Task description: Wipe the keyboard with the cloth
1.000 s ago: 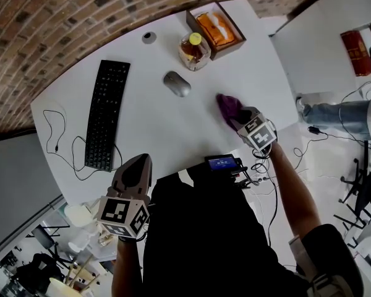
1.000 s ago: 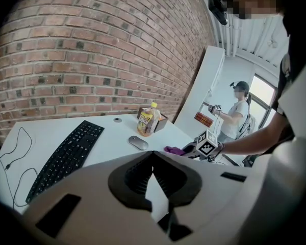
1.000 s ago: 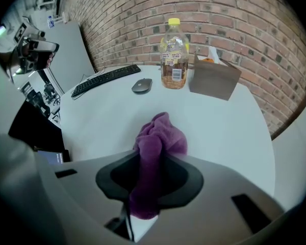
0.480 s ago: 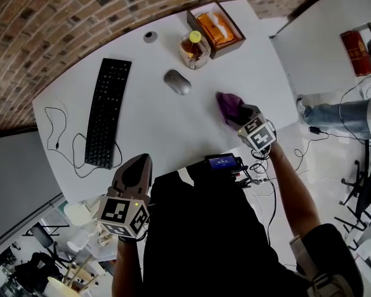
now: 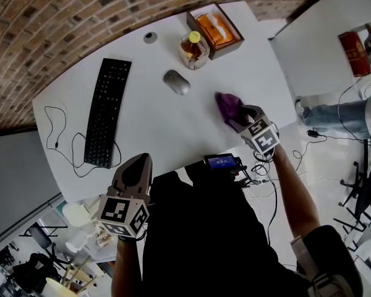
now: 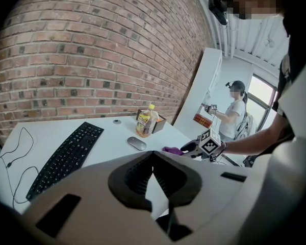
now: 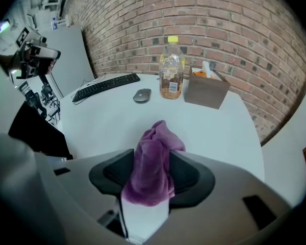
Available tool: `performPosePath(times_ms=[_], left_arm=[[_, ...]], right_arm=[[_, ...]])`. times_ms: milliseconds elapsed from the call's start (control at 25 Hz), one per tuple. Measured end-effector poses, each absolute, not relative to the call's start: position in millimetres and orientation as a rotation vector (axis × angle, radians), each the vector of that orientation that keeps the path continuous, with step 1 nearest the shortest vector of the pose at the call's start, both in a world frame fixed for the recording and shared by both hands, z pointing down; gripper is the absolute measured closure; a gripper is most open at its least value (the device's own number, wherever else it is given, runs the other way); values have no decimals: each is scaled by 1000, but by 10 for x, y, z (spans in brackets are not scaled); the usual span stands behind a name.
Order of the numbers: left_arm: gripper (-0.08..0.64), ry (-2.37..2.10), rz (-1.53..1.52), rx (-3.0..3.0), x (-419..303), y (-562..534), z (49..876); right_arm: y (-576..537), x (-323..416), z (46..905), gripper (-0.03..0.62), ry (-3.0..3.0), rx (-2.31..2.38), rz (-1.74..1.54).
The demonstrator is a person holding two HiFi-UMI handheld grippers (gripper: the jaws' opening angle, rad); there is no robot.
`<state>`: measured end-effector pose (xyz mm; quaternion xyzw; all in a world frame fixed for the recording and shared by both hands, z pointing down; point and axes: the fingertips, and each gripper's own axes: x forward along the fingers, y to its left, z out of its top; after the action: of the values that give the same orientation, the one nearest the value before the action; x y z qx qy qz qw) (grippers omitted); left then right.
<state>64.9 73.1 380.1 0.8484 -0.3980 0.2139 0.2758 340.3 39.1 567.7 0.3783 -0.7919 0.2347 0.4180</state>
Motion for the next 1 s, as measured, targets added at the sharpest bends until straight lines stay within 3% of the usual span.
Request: performPosePath(times_ms=[560, 1000], left_arm=[[546, -1066, 530, 2322, 705, 752, 3727], [546, -1108, 447, 2352, 663, 709, 3532]], right_arm=[[477, 3428, 4868, 373, -2084, 1083, 501], [404, 2727, 4101, 481, -2318, 1088, 408]])
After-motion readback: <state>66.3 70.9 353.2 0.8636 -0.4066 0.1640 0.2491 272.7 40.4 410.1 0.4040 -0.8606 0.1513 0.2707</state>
